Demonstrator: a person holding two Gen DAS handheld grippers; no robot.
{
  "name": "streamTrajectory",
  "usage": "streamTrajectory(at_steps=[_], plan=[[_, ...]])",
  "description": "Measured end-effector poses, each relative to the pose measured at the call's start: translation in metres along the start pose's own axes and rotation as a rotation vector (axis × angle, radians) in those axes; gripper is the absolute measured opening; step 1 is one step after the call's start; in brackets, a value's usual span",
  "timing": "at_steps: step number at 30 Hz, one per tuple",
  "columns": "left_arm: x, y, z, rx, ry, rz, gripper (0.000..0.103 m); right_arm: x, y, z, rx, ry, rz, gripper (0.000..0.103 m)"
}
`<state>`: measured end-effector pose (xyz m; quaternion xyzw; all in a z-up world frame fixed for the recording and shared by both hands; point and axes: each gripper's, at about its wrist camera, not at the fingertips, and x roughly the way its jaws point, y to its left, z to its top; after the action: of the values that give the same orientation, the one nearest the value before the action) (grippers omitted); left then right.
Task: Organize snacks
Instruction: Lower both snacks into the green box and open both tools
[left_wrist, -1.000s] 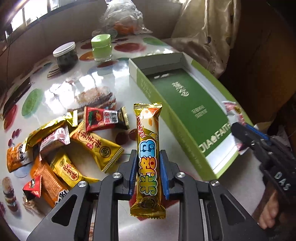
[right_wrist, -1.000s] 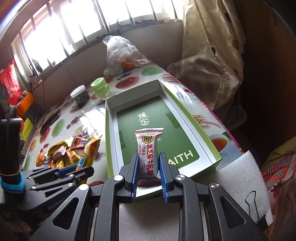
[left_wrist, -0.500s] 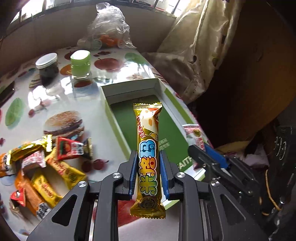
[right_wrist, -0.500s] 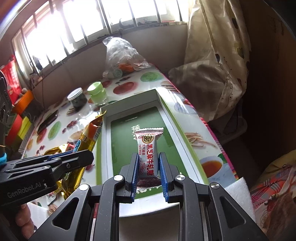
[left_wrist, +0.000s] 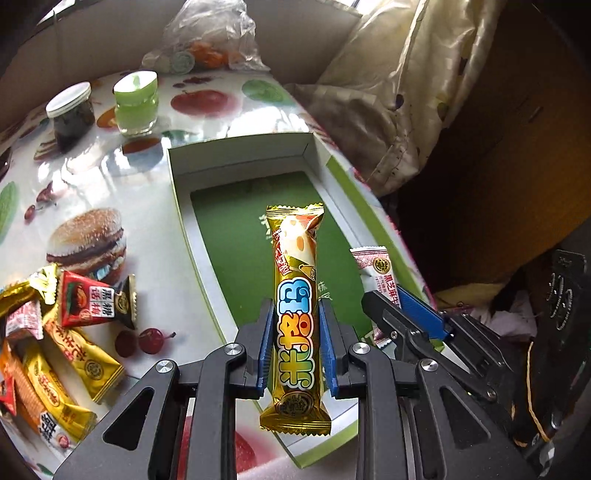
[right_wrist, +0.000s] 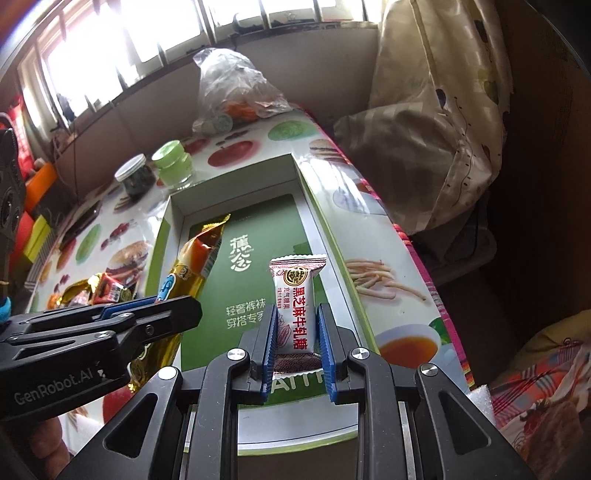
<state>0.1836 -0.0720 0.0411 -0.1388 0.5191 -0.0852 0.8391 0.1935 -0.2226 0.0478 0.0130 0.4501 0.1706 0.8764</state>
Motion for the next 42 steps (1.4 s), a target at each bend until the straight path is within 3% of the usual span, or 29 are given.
streamTrajectory(at_steps=[18, 32, 42], plan=[[0.017, 0.003, 0.0, -0.012, 0.024, -0.016, 0.024, 0.009, 0.003, -0.005, -0.052, 0.011, -0.042, 0.021], [0.013, 0.001, 0.0, 0.001, 0.016, -0.027, 0.037, 0.005, 0.003, -0.008, -0.049, 0.011, -0.066, 0.03], [-0.008, -0.001, -0.007, 0.053, -0.049, 0.004, 0.046, -0.011, 0.005, -0.011, -0.026, -0.025, -0.07, 0.039]])
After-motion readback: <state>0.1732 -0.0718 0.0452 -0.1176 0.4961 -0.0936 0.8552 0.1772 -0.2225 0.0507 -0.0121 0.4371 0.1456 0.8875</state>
